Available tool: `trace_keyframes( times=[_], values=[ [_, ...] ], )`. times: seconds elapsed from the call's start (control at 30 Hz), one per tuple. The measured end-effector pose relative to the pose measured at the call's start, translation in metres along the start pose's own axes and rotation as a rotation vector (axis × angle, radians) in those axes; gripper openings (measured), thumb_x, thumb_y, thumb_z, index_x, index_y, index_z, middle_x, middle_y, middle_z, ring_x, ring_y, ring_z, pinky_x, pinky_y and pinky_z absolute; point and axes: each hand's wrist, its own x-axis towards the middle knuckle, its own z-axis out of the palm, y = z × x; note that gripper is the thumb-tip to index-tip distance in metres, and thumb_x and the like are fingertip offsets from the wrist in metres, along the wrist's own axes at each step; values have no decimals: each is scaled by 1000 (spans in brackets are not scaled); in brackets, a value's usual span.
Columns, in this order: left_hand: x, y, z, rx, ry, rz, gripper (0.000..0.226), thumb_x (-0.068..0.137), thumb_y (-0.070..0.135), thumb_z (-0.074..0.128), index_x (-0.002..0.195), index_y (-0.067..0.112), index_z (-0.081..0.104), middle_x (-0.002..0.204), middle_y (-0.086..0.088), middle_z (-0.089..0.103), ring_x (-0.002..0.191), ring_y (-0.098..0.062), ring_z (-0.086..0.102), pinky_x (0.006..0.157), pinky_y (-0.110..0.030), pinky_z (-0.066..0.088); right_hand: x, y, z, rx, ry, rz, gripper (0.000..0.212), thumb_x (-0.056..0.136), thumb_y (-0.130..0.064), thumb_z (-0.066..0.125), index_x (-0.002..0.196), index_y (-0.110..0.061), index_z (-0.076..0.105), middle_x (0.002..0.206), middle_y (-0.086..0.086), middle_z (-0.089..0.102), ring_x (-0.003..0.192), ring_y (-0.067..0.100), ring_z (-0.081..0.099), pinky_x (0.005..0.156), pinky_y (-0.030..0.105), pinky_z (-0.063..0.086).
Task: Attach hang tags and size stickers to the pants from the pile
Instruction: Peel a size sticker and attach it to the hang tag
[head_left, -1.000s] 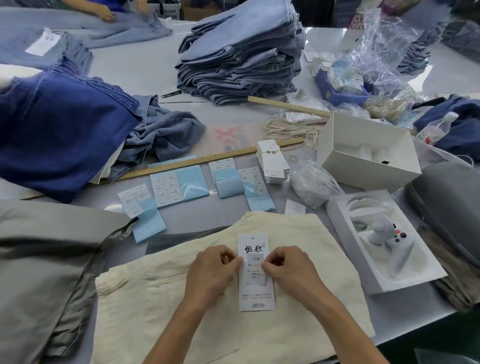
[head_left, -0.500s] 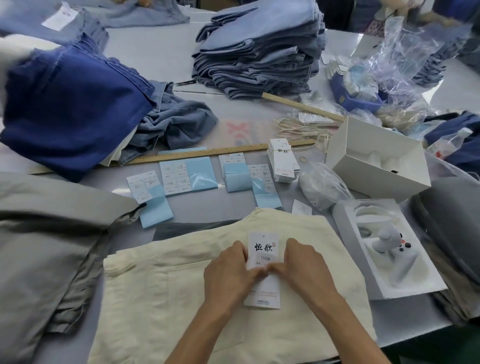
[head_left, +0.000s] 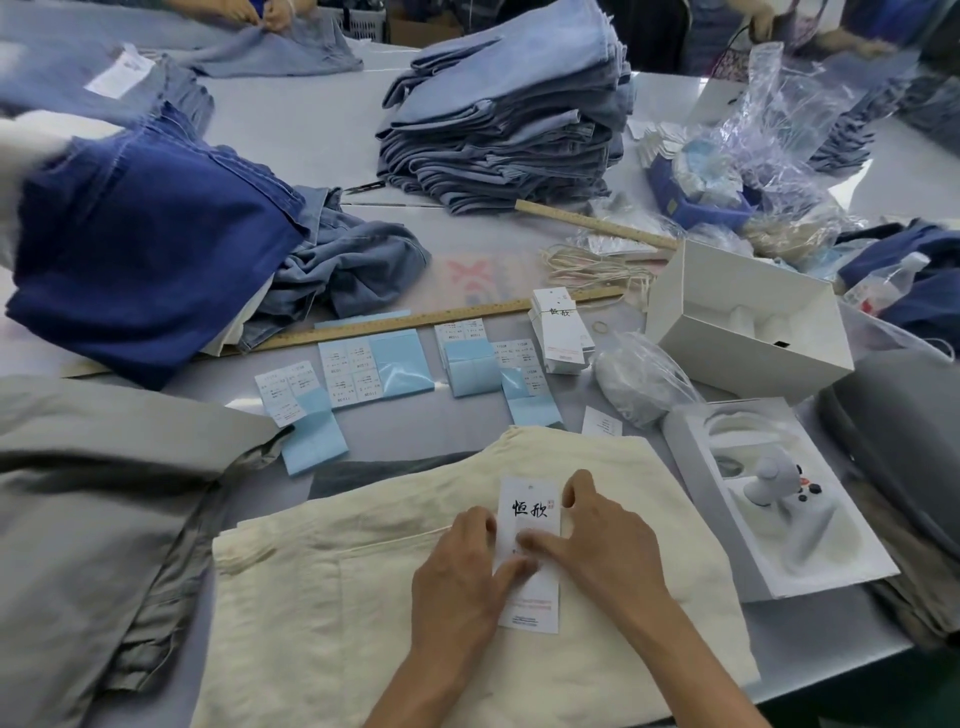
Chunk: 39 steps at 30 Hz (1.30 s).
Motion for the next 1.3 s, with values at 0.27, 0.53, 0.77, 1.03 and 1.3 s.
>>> trace_keyframes(
  times=[0.27,0.53,0.77,1.03,1.3],
  values=[
    [1,-3,1,66,-43,-12,40,85,71,55,101,40,35,104,22,52,94,-1,51,70,-24,36,-7,6,8,-25,74,-71,52,85,-70,59,115,-34,35,81,-13,58,78,23,66,63,34,40],
    [-7,-15,4,-41,178,122,21,92,53,63,88,39,48,66,19,50,63,1,51,54,-18,40,58,58,-31,542,324,44,18,97,-15,63,91,-33,61,70,-7,64,63,13,62,62,32,50],
    [41,46,8,-113,453,263,15,103,28,52,98,35,64,79,15,69,68,-9,61,58,-21,48,182,110,-75,300,335,-1,27,94,-5,62,120,-5,70,118,14,68,106,32,63,95,39,48],
    [186,160,76,-66,-142,202,8,102,29,53,105,30,61,97,12,64,88,-9,58,80,-32,52,243,139,-63,187,103,34,27,99,-12,53,114,-13,75,120,7,73,113,29,64,95,31,45],
    [270,183,137,-411,-251,-203,25,99,43,60,104,18,64,100,-5,71,91,-23,69,88,-45,60,252,145,-72,192,312,-104,23,97,-12,60,113,-18,75,111,1,75,97,24,70,88,37,52]
  ],
)
